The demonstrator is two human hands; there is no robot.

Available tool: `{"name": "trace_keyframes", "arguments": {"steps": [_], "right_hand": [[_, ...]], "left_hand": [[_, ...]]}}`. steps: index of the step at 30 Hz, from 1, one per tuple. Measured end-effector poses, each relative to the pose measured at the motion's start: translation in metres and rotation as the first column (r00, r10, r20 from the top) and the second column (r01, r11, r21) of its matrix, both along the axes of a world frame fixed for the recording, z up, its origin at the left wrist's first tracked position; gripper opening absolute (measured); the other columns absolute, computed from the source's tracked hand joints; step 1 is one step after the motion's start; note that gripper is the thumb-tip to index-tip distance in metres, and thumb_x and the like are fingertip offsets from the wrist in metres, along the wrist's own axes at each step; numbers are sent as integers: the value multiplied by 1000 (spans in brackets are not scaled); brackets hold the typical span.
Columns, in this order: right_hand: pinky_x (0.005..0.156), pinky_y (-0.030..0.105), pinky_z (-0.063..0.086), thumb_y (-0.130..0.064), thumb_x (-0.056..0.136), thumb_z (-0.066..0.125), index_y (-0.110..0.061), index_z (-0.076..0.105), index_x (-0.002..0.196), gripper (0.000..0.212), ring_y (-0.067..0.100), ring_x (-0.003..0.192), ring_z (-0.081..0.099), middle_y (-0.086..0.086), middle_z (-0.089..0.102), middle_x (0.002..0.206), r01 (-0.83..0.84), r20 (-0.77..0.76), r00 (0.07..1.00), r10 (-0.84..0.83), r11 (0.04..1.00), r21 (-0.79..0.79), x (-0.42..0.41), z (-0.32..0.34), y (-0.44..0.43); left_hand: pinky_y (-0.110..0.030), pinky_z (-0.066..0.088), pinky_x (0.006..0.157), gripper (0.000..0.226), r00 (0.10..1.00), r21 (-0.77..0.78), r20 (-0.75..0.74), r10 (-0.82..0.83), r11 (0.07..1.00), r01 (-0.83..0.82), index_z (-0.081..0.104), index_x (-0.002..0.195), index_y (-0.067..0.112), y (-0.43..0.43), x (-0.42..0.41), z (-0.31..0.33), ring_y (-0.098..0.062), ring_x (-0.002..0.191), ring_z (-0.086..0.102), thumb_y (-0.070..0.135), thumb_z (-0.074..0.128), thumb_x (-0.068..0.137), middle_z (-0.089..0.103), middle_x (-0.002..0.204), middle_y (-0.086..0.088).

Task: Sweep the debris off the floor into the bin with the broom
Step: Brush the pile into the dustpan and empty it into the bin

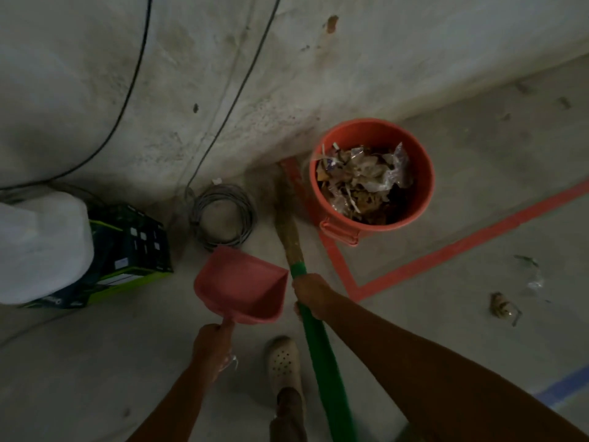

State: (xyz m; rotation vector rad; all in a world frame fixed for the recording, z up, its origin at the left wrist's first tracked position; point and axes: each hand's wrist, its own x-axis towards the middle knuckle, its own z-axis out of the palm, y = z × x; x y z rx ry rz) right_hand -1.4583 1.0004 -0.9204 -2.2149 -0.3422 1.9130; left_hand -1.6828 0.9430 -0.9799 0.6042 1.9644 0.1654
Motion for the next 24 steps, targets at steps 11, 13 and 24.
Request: {"name": "trace_keyframes", "arguments": {"steps": [11,13,24], "right_hand": [[70,43,62,-23,97,47,-8,50,96,15,25,64,65,12,67,88,151,243,955,-171,983,100,-38,-35,73],[65,41,61,-31,97,45,-14,47,109,21,24,65,65,13,67,96,113,276,949,-154,981,161,-36,-27,76],[69,51,60,-39,99,45,-24,46,104,16,28,76,68,6,64,88,102,330,918,-220,935,340,-6,36,27]], "left_hand": [[-18,31,40,57,996,-14,81,-23,1000,25,54,67,4,71,-46,-23,-16,33,40,55,62,91,50,49,-12],[-18,29,38,55,994,19,97,-54,998,53,55,69,4,78,-45,-19,-15,32,37,53,61,93,48,51,-13],[-18,29,38,46,980,88,75,-184,980,177,49,71,6,103,-19,14,-16,34,38,43,60,97,48,54,-13]]}}
